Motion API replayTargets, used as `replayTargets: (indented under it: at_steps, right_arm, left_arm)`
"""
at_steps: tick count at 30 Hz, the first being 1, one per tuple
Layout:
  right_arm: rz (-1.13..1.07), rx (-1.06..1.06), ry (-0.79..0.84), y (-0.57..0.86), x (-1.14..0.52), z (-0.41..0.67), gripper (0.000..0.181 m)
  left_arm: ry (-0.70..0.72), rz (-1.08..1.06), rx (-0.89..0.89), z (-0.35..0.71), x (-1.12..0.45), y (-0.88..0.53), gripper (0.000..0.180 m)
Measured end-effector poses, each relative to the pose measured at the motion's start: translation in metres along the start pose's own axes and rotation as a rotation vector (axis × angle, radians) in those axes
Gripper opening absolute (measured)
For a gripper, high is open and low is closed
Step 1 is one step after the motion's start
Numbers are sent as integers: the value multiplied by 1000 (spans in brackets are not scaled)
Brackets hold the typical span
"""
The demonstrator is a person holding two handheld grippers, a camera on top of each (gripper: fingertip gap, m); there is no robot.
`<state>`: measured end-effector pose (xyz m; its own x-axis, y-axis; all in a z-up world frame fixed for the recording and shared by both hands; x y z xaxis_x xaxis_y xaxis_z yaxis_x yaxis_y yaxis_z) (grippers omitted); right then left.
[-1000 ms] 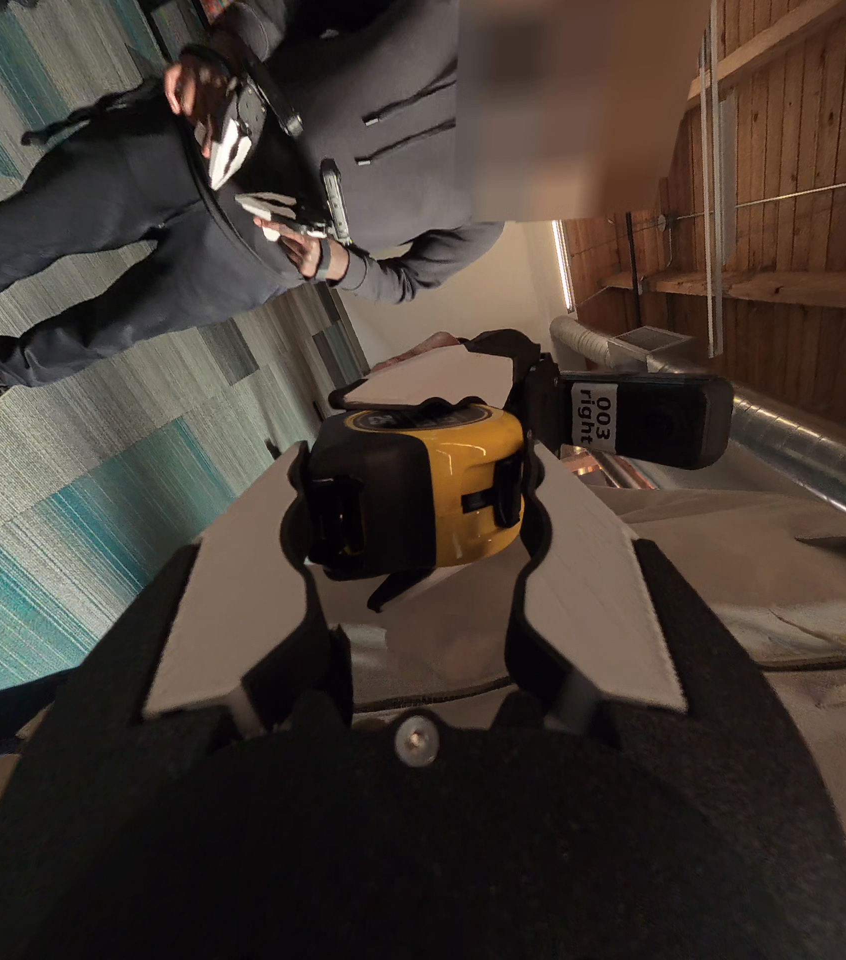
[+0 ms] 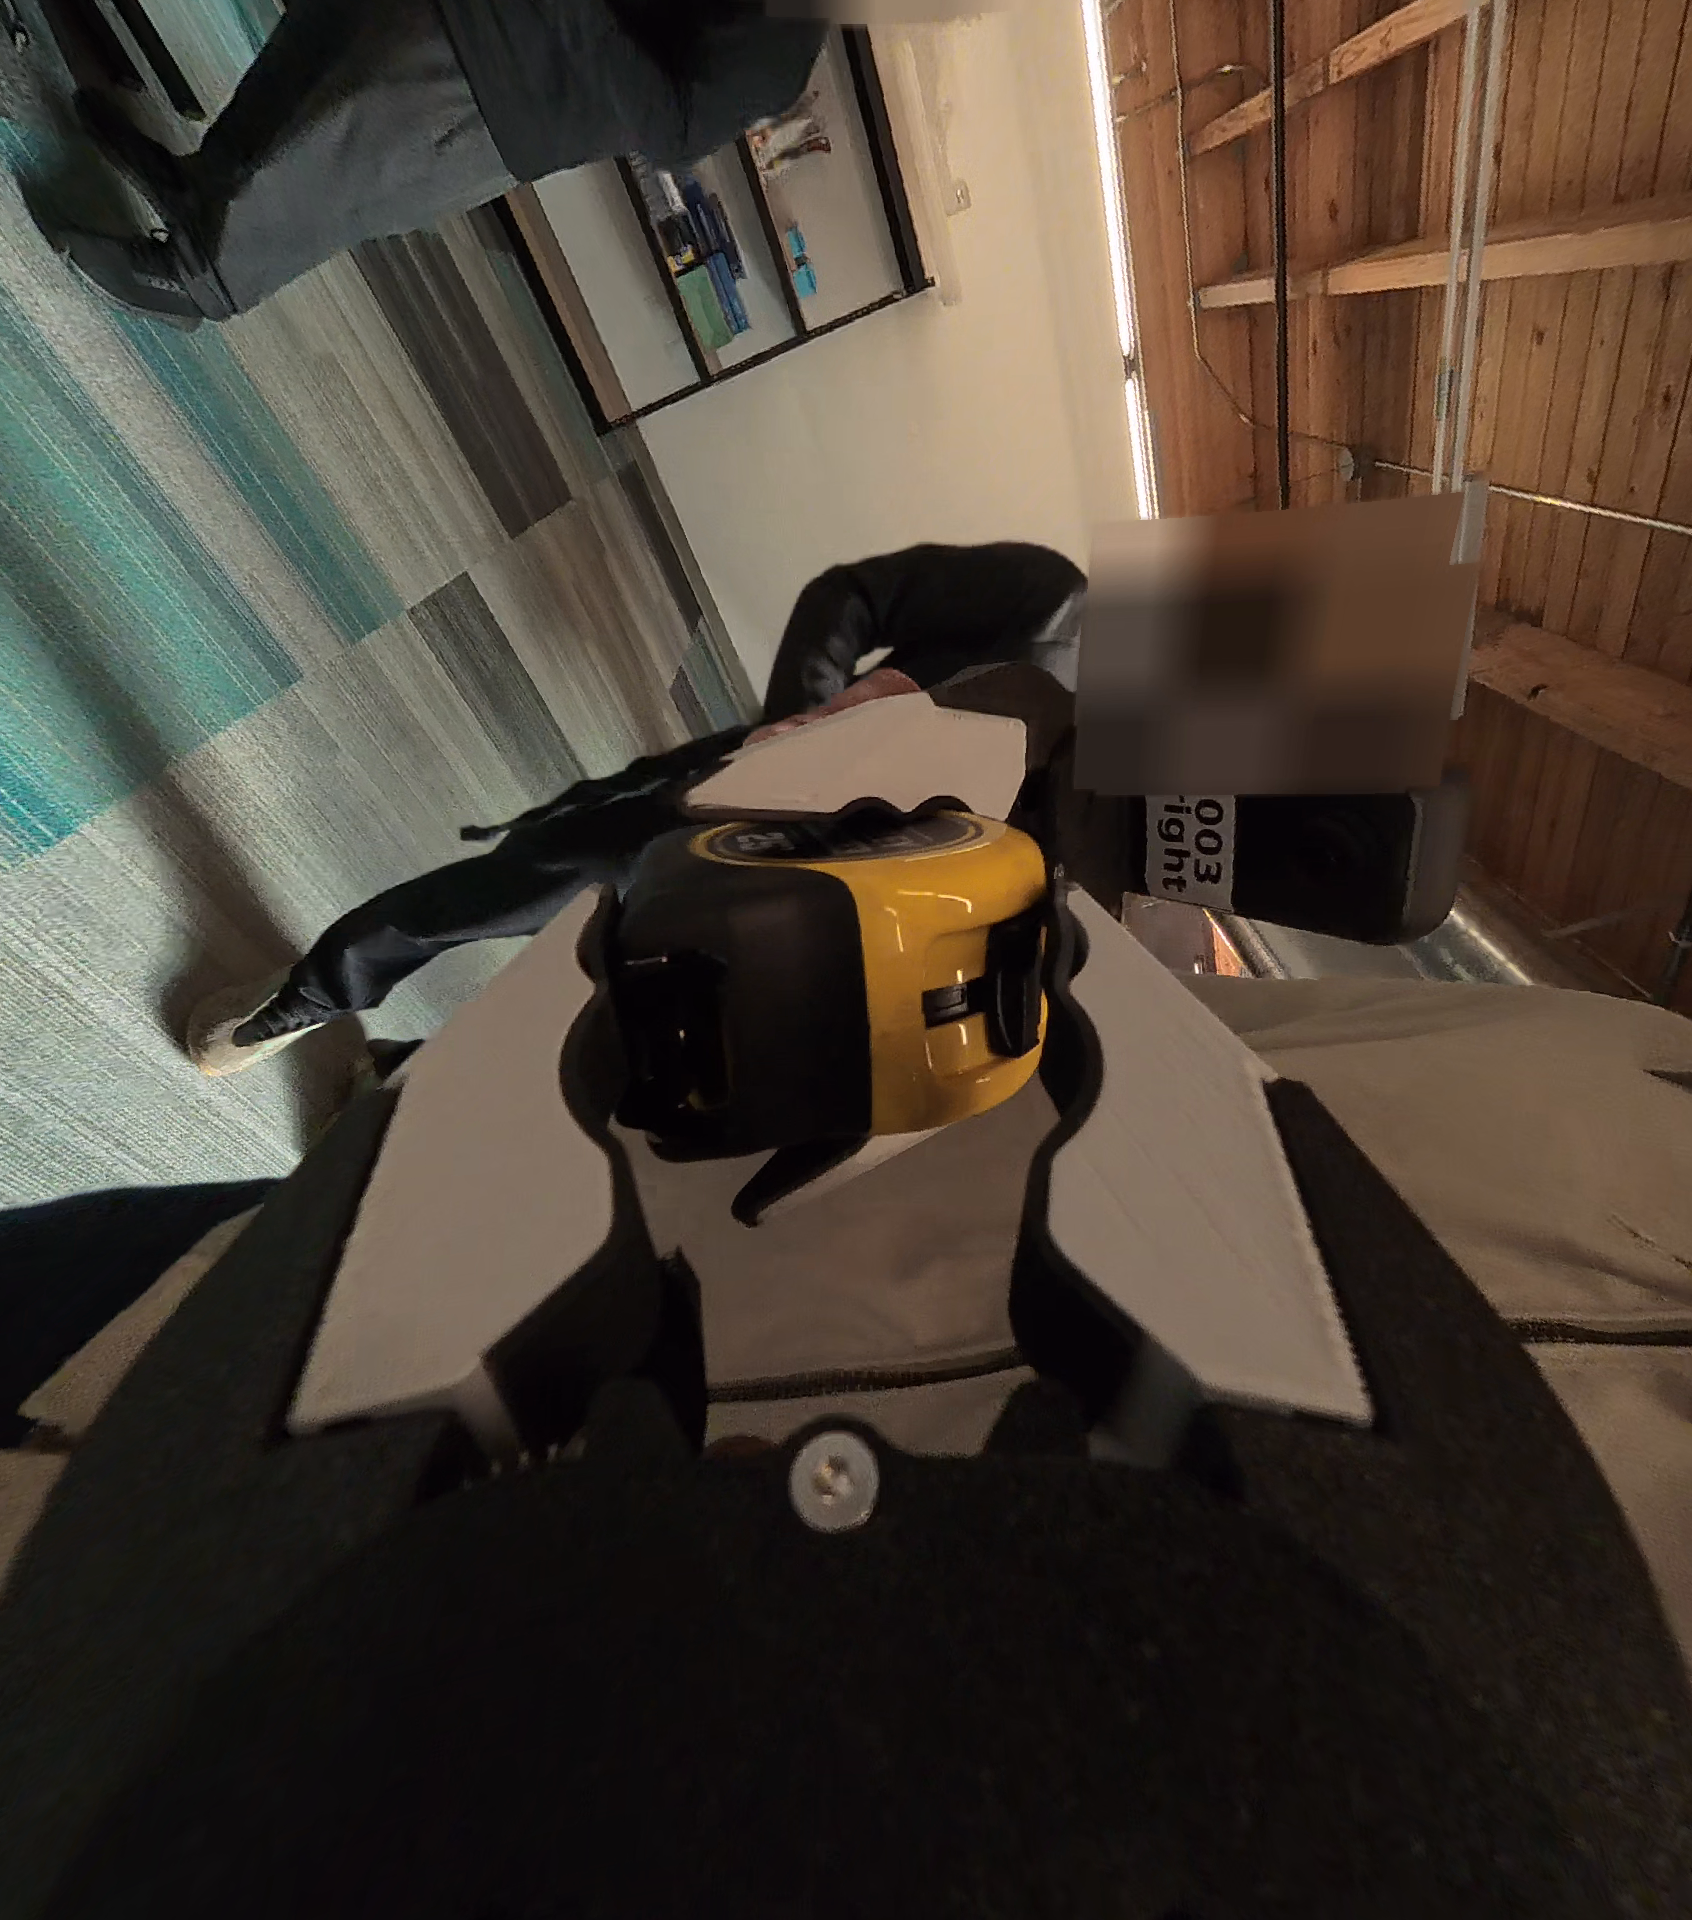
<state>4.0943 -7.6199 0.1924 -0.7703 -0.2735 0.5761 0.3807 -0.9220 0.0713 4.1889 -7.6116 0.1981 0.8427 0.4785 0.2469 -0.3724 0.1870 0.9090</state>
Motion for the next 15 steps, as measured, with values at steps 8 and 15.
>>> replayTargets:
  at_steps: [8, 15]
  right_arm:
    - [50, -5, 21, 202, 2, 1, 75]
    - [15, -68, 36, 351, -14, -23, 75]
  left_arm:
    - [-37, 36, 41, 197, -21, -49, 81]
    - [-107, 29, 44, 338, -48, -115, 80]
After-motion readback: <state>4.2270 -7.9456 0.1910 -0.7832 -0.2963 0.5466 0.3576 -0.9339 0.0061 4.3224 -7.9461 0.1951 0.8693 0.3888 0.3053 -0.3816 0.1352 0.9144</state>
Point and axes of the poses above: each gripper's, where its closed fingertips meet, x back along the fingers, z out of its top, y = z × x across the jaws, the point moved 7 cm from there along x, back along the fingers, and after that the axes turned 15 degrees about z, right-handed, at the moved point
